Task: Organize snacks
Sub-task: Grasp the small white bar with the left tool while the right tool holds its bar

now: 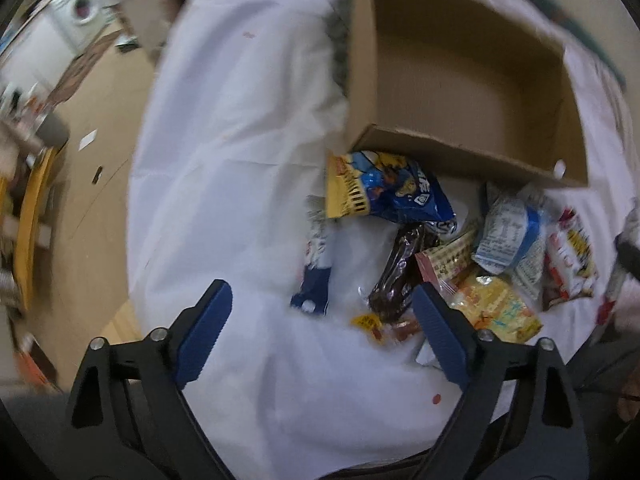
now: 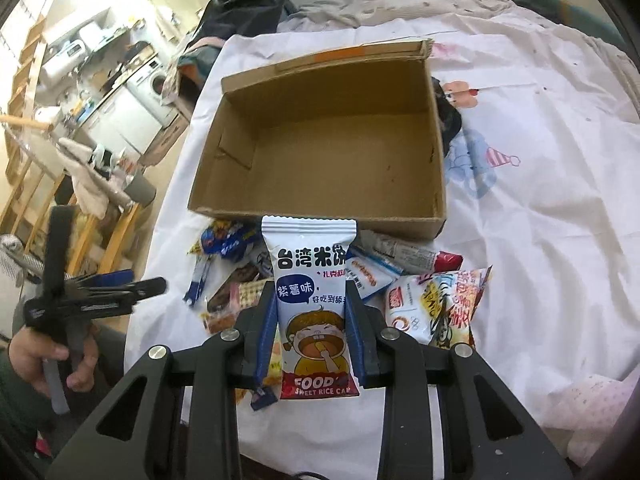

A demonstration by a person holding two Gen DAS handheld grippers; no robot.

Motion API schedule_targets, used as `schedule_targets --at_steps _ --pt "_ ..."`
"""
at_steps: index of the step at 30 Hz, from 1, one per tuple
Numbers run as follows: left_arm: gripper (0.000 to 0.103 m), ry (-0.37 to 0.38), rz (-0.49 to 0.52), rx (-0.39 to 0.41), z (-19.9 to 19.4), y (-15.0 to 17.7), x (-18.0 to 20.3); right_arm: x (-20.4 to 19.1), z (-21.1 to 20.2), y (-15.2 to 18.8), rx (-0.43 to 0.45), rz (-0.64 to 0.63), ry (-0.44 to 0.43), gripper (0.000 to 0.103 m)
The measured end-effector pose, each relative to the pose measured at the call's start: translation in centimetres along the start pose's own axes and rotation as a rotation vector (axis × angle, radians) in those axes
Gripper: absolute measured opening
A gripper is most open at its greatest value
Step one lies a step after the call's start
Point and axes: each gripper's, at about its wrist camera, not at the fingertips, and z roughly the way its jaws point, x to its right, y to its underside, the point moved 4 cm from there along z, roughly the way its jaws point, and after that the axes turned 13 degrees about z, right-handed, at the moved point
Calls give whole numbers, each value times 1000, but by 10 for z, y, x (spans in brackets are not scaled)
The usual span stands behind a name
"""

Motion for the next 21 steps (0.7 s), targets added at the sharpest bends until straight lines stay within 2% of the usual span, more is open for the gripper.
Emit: schedule_targets --at_steps 3,7,13,14,15,16,21 --pt "76 5 5 -48 23 -13 1 12 8 0 14 16 18 33" --pt "73 23 33 -135 63 -21 9 17 8 -1 15 55 15 33" --pt "51 7 5 -153 82 -26 3 10 10 -7 23 48 12 33" --pt "39 9 3 -149 81 -26 3 10 11 -7 21 47 12 33" --pt "20 7 -1 -144 80 -25 3 9 11 -7 19 46 10 33" --pt "15 10 -3 -148 81 -23 1 9 10 -7 19 46 8 33" --pt "15 63 -26 -158 76 -7 -2 11 9 -8 21 53 12 33"
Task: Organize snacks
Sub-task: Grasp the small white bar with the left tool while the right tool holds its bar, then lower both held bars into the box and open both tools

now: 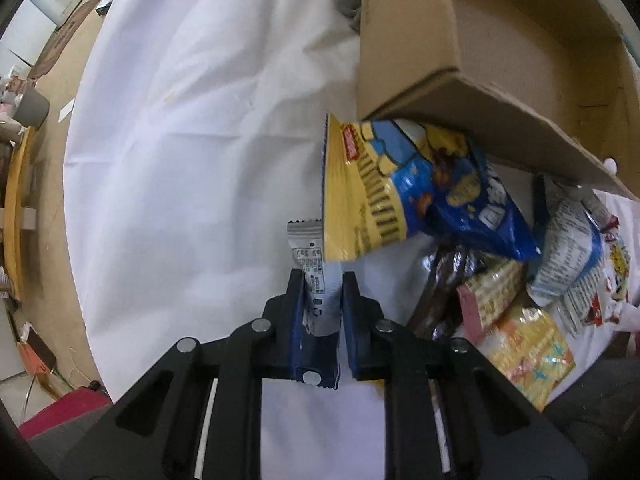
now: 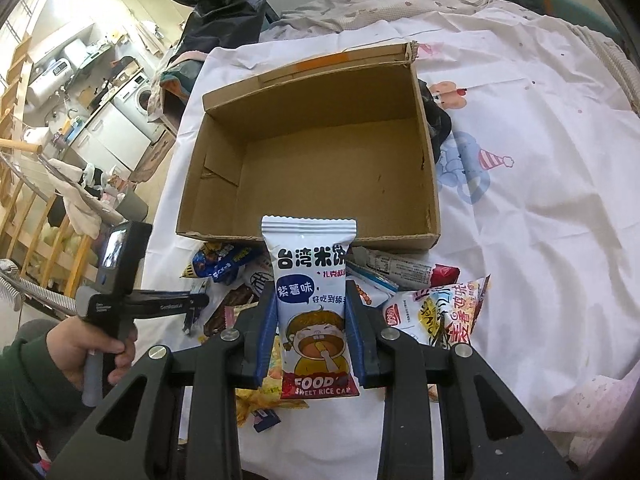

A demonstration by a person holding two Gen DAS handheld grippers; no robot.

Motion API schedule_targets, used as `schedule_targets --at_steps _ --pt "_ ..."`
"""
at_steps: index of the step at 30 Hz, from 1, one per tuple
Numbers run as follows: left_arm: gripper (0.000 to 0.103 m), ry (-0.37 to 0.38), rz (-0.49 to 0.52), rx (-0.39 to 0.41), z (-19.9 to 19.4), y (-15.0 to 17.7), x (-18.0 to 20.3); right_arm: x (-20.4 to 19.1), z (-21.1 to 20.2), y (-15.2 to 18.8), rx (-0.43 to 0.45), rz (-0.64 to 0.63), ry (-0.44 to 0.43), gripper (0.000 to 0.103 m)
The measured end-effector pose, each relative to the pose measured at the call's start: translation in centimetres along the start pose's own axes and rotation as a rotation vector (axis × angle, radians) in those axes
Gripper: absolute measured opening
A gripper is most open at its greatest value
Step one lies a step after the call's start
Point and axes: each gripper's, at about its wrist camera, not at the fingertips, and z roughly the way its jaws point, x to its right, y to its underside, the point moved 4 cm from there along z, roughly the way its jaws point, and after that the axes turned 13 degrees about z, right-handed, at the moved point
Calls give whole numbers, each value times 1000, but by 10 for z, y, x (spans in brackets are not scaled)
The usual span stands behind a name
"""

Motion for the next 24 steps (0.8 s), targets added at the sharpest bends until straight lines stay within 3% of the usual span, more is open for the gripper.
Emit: schedule_targets --at_steps 6,11,17,24 --pt "15 4 -15 -2 -18 24 2 3 0 -2 -3 5 3 33" --pt "15 13 -4 52 -47 50 16 3 -1 -2 0 3 1 33" --pt "15 12 22 191 -107 68 26 0 -4 -2 14 -8 -13 33" --pt "15 -11 80 377 -163 36 38 -6 -13 -4 60 -25 -39 33"
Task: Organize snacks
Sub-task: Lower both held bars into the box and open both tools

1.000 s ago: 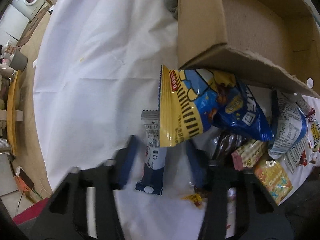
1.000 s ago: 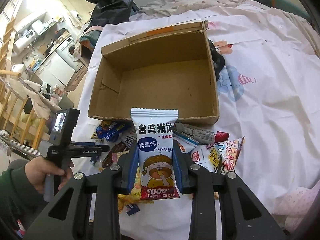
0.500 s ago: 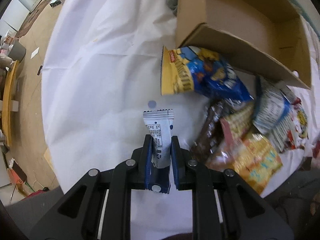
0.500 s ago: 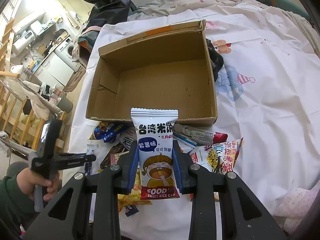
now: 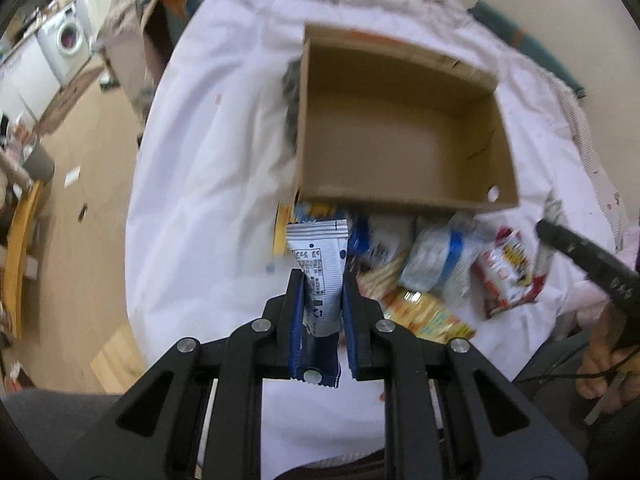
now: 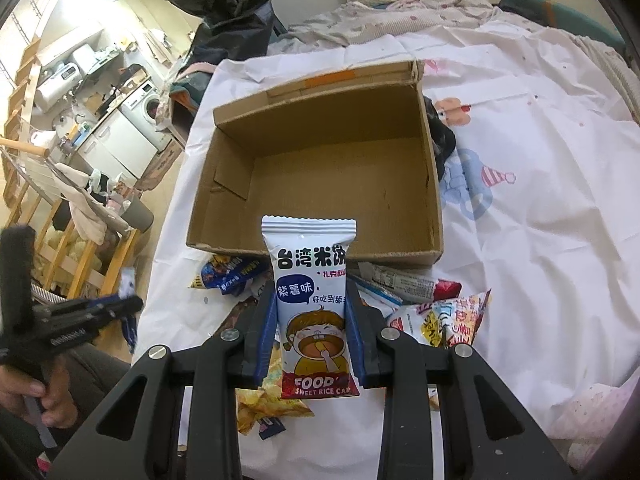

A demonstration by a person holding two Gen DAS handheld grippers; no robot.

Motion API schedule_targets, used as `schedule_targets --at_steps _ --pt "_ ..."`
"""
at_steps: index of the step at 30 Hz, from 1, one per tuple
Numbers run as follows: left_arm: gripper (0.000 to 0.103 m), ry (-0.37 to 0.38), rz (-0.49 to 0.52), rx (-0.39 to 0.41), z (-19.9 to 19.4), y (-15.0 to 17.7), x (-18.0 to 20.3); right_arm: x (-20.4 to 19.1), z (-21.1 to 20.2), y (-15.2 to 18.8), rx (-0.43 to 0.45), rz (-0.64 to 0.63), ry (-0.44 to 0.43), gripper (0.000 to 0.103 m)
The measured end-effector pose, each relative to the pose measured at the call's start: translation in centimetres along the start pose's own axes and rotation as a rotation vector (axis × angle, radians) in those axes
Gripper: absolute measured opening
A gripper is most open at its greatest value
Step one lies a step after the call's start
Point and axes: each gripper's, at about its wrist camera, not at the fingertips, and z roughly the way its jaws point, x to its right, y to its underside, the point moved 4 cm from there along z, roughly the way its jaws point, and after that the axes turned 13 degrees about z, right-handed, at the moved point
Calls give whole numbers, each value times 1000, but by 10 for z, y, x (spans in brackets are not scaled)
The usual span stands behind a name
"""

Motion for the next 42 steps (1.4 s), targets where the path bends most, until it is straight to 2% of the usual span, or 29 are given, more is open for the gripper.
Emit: schedule_targets --at_steps 5,8,12,17,21,23,32,36,42 --pt "15 13 17 80 -8 -29 8 -4 -10 -7 50 6 -36 33" --pt "15 32 25 117 -7 -45 10 -11 -29 -18 142 7 -116 33" --pt "15 46 57 157 -4 -67 16 -14 -37 -32 208 -13 -125 33" --pt "15 64 84 185 11 -93 22 -2 -24 -55 207 53 -103 33" --pt "15 60 91 181 29 -108 24 6 -8 -72 196 73 -54 33" --pt "15 53 92 183 37 -111 24 9 -3 -79 199 106 -63 33" --pt "15 41 83 174 72 -115 23 6 41 -90 118 116 -7 33" --pt "15 39 71 158 87 -116 18 10 59 -94 106 98 35 33" --pt "15 31 76 181 100 -115 17 25 82 -92 84 112 88 33"
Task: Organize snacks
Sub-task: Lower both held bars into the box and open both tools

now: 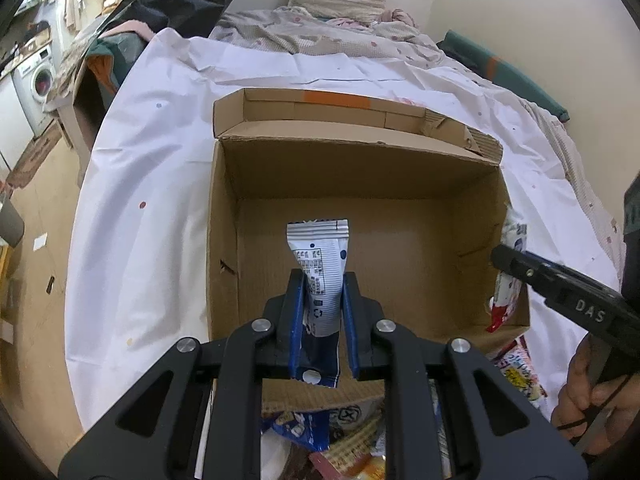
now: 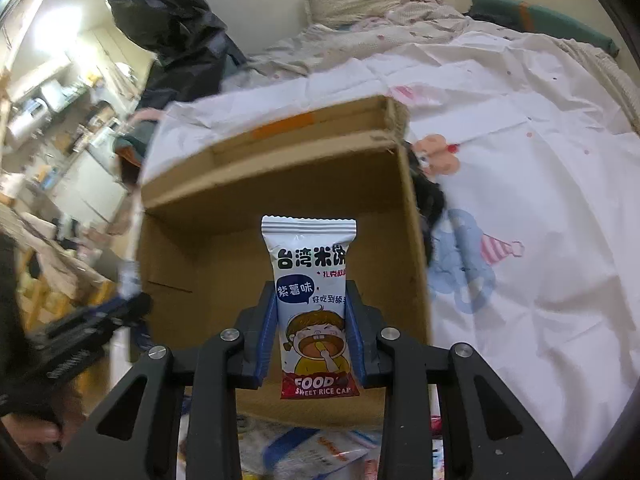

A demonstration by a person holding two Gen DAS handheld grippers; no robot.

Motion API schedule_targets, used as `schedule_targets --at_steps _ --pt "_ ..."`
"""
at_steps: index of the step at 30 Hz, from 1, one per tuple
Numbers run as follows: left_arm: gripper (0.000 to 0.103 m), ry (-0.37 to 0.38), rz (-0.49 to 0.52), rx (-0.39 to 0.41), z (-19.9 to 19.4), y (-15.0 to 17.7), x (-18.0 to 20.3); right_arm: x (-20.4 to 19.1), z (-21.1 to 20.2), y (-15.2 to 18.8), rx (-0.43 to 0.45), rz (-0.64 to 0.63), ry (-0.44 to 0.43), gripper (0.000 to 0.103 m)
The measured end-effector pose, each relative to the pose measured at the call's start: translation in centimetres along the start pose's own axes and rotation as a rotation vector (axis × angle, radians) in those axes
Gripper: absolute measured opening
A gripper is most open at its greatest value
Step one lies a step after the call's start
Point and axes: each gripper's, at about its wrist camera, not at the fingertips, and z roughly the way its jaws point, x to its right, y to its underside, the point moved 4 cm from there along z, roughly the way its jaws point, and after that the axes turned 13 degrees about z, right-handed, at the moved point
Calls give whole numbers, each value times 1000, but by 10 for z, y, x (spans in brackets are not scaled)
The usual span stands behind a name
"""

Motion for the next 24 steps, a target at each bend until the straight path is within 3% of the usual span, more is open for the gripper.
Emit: schedule_targets --at_steps 13,16,20,21,23,24 --pt "18 12 0 -36 22 6 8 3 17 9 -65 -30 34 33" --pt "32 2 6 -29 21 6 9 1 19 9 -77 -17 21 35" --pt "74 -13 -7 -10 14 5 7 -5 22 8 -82 -12 8 37" --pt "82 -13 -10 -5 12 5 7 -6 22 8 -86 -11 4 41" --pt "83 -13 -12 13 8 4 7 -8 21 8 -76 -10 -1 64" --pt "83 -12 -7 19 6 4 7 -9 18 7 -55 -11 2 81"
